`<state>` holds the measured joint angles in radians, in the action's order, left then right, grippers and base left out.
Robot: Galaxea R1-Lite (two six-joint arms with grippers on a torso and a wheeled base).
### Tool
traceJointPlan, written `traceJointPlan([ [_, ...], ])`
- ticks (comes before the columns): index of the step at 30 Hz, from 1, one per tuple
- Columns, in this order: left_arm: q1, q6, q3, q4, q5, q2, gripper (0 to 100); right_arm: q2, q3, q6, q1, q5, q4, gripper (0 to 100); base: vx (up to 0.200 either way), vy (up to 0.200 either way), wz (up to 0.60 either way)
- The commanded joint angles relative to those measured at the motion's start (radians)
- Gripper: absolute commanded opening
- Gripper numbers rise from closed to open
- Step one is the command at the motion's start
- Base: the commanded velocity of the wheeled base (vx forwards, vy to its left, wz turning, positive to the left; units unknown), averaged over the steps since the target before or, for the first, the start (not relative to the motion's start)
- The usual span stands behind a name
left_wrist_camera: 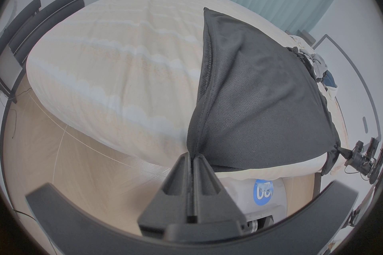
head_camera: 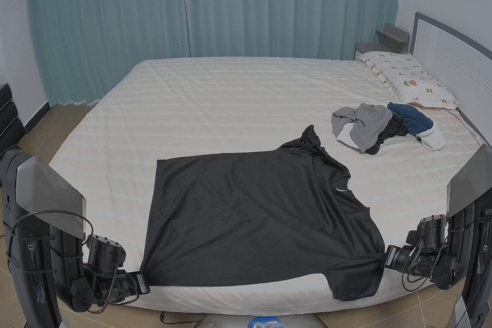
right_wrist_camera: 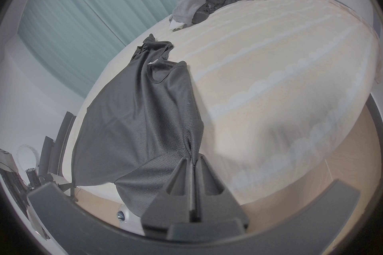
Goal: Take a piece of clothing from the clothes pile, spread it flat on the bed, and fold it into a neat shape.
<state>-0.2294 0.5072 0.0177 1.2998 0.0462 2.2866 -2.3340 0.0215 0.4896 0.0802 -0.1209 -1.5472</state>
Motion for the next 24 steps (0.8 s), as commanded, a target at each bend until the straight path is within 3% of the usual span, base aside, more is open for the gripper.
traceJointPlan([
  [1,0.004,-0.015,-0.018,-0.007,0.001,-0.004,0,0.030,-0.021,-0.002,0.001,0.020,0.019,0,0.000,0.000,0.00],
  [13,0.038,-0.093,-0.018,-0.093,0.014,-0.039,0,0.102,-0.021,-0.059,0.018,0.027,0.225,0,0.000,0.000,0.00],
  [24,0.038,-0.095,-0.018,-0.105,0.014,-0.045,0,0.114,-0.021,-0.071,0.043,0.029,0.283,0,0.000,0.000,0.00],
])
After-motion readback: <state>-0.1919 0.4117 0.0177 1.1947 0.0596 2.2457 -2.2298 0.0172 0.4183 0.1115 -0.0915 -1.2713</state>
